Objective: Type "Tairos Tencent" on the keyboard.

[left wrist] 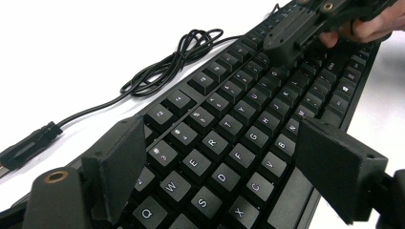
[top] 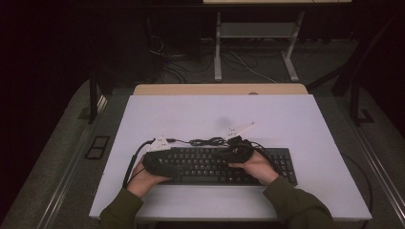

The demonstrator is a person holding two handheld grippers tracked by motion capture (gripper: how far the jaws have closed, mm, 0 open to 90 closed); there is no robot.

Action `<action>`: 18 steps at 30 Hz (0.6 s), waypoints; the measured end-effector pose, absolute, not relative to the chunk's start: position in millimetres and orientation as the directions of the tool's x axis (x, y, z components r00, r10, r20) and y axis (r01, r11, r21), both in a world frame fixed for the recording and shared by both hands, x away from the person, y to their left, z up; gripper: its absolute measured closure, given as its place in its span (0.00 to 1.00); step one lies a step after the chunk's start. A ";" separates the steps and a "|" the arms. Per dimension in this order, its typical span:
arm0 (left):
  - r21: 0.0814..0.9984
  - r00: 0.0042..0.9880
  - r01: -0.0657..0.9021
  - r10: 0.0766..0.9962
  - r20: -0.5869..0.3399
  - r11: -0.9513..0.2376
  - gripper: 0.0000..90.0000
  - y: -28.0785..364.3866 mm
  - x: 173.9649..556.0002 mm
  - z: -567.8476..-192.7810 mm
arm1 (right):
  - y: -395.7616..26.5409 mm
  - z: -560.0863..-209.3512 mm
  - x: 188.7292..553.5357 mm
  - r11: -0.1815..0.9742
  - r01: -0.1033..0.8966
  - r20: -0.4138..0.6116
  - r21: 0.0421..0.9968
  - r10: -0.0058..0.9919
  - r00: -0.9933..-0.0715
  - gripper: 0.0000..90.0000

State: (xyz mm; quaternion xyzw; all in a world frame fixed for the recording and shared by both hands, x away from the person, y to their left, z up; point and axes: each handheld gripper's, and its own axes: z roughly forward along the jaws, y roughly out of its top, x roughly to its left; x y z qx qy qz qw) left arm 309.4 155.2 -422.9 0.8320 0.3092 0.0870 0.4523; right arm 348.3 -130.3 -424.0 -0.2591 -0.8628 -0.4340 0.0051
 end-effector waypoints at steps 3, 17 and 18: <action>0.805 0.794 0.436 0.593 -0.134 -0.402 0.20 155.4 309.5 -423.0 | -127.5 -426.9 347.9 0.505 0.453 0.231 0.735 0.441 -0.867 0.99; 0.805 0.794 0.437 0.593 -0.134 -0.402 0.20 155.4 309.5 -423.1 | -122.5 -432.8 348.1 0.531 0.459 0.227 0.712 0.444 -0.867 0.99; 0.805 0.794 0.436 0.593 -0.134 -0.402 0.20 155.4 309.5 -423.0 | -122.3 -433.1 348.1 0.532 0.459 0.228 0.711 0.443 -0.867 0.99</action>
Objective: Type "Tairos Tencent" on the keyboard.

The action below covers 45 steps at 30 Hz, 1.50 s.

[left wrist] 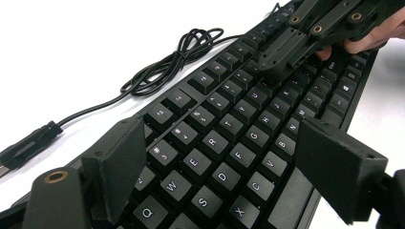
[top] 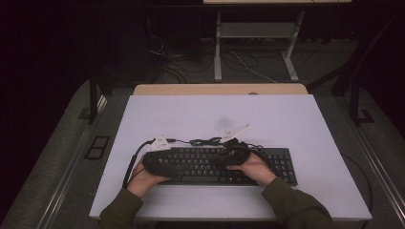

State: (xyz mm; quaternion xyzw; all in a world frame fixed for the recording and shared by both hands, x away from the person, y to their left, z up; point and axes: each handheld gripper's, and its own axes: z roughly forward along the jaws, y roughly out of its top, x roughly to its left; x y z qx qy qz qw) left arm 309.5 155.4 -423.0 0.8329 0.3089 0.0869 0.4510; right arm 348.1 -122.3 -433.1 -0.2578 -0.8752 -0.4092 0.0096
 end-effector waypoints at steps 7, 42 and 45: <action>0.805 0.794 0.436 0.593 -0.133 -0.403 0.20 155.5 309.4 -423.0 | -121.4 -434.1 348.2 0.539 0.455 0.222 0.709 0.442 -0.869 0.99; 0.807 0.792 0.436 0.596 -0.134 -0.398 0.20 156.1 308.1 -422.1 | -135.1 -421.0 348.2 0.485 0.450 0.232 0.750 0.445 -0.865 0.96; 0.807 0.792 0.437 0.596 -0.134 -0.398 0.20 156.2 308.0 -422.0 | -136.3 -419.5 347.6 0.478 0.449 0.233 0.755 0.444 -0.865 0.94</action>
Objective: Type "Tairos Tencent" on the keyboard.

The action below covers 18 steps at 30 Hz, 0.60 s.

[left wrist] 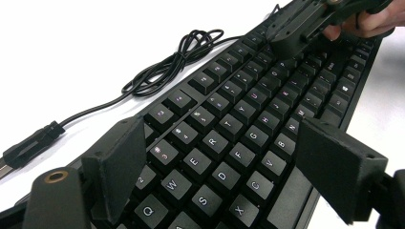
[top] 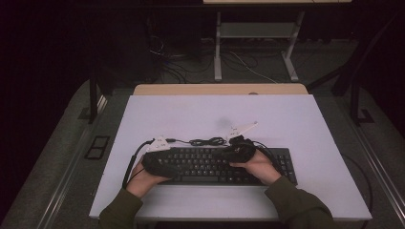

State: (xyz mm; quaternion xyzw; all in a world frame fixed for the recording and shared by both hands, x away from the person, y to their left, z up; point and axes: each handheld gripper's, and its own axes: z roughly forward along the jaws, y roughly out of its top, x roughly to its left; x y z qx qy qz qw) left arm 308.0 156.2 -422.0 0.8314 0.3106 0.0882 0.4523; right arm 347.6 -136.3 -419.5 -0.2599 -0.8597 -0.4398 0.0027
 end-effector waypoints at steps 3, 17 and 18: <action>0.806 0.791 0.437 0.597 -0.134 -0.398 0.20 156.2 308.1 -422.1 | -139.2 -416.7 346.8 0.470 0.439 0.229 0.766 0.439 -0.869 0.86; 0.809 0.786 0.438 0.603 -0.134 -0.392 0.27 157.6 308.9 -421.3 | -145.3 -414.1 344.9 0.442 0.443 0.229 0.780 0.457 -0.859 0.52; 0.809 0.785 0.440 0.605 -0.134 -0.391 0.28 157.9 309.1 -421.4 | -145.6 -414.0 344.8 0.442 0.441 0.227 0.781 0.457 -0.860 0.51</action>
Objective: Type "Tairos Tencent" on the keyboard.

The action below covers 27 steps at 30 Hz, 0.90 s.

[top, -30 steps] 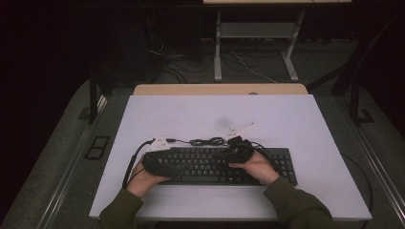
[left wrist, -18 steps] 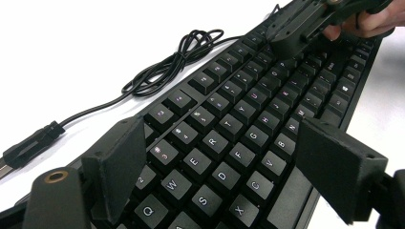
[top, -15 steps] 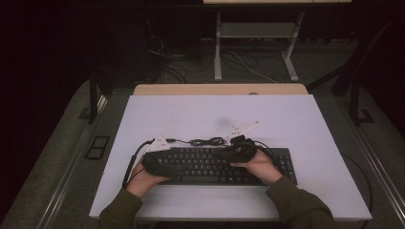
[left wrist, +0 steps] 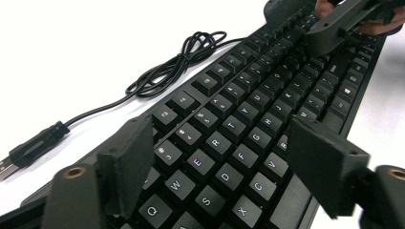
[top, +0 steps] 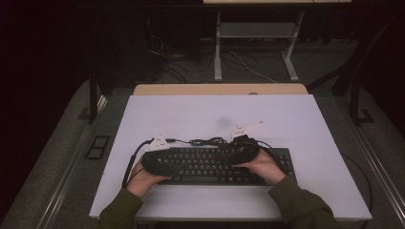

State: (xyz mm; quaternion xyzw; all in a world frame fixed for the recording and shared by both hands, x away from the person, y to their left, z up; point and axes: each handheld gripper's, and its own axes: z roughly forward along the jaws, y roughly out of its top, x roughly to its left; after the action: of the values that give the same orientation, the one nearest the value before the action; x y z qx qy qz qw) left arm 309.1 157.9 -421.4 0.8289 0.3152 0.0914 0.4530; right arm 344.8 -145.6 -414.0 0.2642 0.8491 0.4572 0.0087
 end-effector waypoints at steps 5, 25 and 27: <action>0.810 0.784 0.441 0.606 -0.138 -0.387 0.41 159.5 310.2 -421.1 | -146.9 -413.7 344.4 0.438 0.438 0.219 0.785 0.464 -0.858 0.43; 0.792 0.809 0.450 0.564 -0.165 -0.412 0.99 147.2 320.4 -425.2 | -149.2 -412.7 344.0 0.429 0.439 0.213 0.790 0.478 -0.852 0.41; 0.788 0.810 0.451 0.564 -0.164 -0.419 0.99 144.6 321.2 -426.8 | -149.2 -412.8 344.0 0.430 0.437 0.211 0.790 0.478 -0.852 0.41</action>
State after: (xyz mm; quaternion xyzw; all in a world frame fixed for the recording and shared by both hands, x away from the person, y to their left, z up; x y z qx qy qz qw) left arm 321.2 144.6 -426.8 0.8400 0.3021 0.0629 0.4463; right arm 344.0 -149.2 -412.8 0.2707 0.8453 0.4600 0.0224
